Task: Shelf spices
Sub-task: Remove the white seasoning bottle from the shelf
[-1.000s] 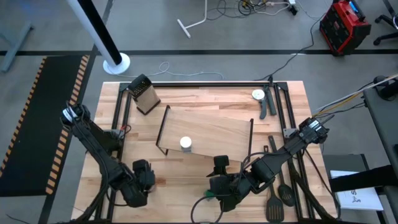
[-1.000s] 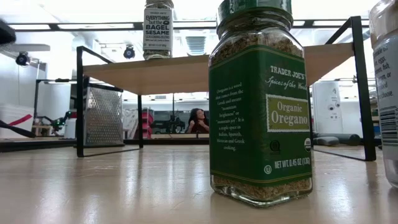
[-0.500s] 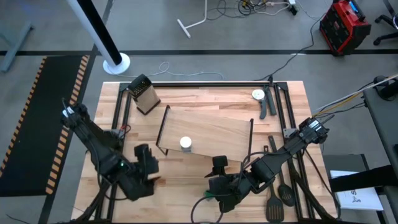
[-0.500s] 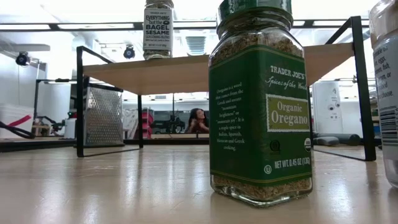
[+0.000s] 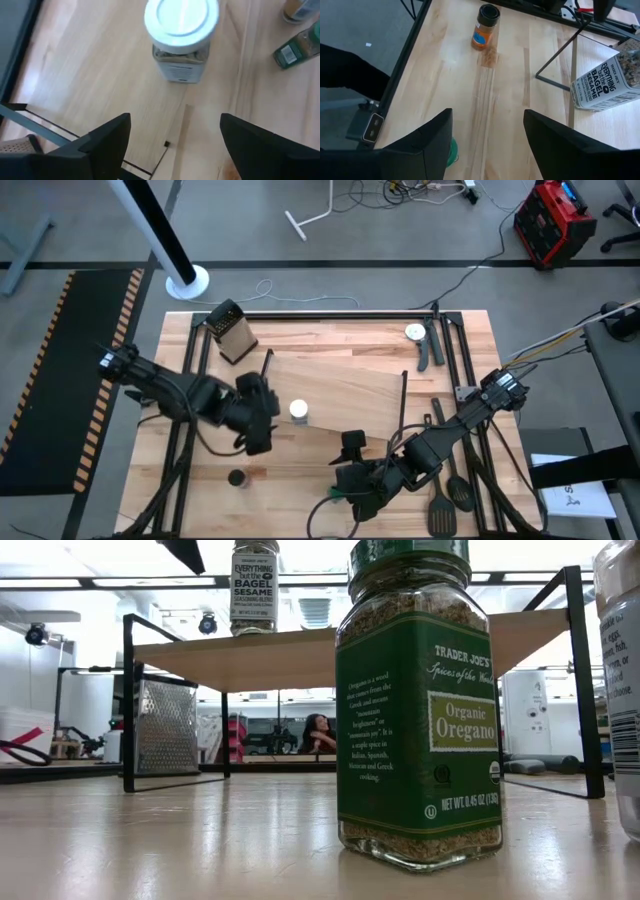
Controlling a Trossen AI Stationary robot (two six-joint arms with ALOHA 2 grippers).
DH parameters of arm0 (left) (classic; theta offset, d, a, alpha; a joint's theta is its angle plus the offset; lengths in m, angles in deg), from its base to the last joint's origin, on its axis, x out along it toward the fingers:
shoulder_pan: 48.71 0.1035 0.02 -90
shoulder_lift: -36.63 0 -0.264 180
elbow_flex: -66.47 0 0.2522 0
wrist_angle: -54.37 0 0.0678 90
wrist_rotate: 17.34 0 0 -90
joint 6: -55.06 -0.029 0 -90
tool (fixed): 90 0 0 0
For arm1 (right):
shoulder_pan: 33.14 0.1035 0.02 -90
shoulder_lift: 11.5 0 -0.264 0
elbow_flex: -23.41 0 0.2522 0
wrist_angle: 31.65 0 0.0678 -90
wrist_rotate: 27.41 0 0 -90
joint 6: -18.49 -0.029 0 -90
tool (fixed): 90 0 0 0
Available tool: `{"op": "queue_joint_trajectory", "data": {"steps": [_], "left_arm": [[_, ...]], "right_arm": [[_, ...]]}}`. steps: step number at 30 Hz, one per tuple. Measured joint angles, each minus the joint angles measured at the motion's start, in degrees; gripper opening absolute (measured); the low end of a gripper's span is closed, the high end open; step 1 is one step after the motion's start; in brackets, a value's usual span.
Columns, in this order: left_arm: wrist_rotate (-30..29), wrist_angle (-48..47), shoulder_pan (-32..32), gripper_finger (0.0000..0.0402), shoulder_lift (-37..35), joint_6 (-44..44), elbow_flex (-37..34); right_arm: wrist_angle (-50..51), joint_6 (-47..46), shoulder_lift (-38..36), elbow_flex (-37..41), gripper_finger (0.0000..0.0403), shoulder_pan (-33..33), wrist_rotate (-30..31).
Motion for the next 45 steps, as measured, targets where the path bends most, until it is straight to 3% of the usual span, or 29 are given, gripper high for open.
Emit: {"op": "queue_joint_trajectory", "data": {"steps": [9, 28, 45], "left_arm": [[9.15, 2.07, 6.21, 0.0322, 0.17, -4.89, 0.02], [9.58, 11.43, 9.47, 0.0370, 0.92, -12.14, -0.07], [10.10, 10.66, 11.61, 0.0357, 12.24, -17.57, 4.24]], "right_arm": [[-0.05, 0.89, -0.01, 0.03, 0.0216, 0.00, 0.00], [-0.47, 1.95, -0.01, 0.08, 0.0211, 0.00, 0.00], [-0.50, 2.37, -0.01, 0.10, 0.0220, -0.11, 0.90]]}}
